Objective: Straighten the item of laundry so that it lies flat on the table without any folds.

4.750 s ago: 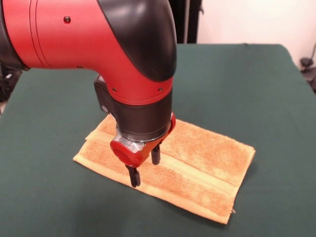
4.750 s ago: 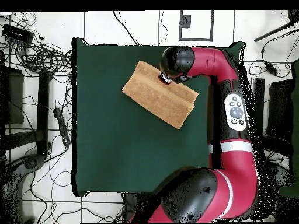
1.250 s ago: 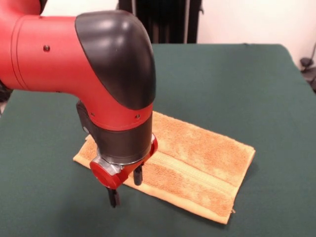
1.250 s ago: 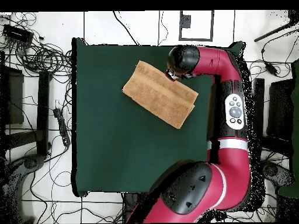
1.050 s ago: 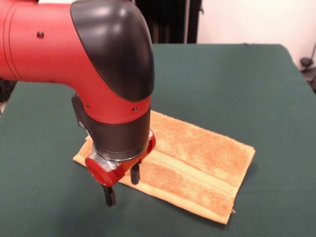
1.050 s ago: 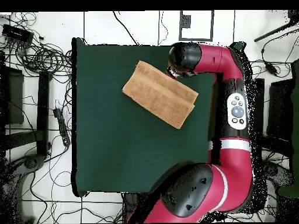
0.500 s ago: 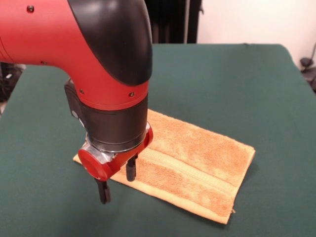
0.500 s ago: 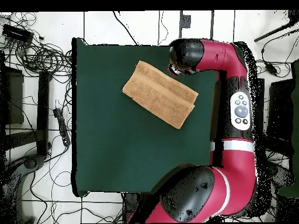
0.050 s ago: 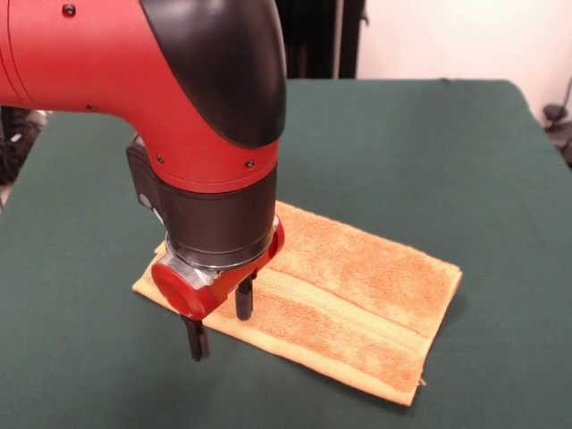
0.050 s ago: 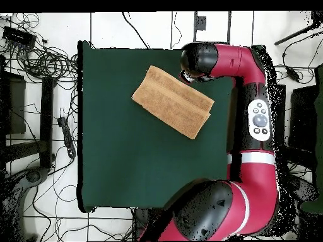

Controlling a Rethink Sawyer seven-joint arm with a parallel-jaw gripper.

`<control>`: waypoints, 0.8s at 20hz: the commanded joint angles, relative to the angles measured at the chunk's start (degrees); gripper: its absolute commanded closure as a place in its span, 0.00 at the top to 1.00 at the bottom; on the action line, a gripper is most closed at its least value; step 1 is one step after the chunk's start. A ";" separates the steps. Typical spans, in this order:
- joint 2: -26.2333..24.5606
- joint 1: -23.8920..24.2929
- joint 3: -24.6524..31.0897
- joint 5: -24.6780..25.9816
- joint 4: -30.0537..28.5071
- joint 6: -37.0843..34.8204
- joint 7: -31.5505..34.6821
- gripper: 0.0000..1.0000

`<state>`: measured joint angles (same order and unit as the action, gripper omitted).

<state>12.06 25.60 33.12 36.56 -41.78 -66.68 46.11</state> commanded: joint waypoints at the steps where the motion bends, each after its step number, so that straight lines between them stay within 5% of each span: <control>1: -1.11 -2.14 0.60 0.75 -8.51 1.80 -10.86 1.00; 16: -3.22 -1.45 1.21 2.00 -7.75 5.43 -12.41 1.00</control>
<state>11.60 25.67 33.04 36.84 -43.25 -65.09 46.11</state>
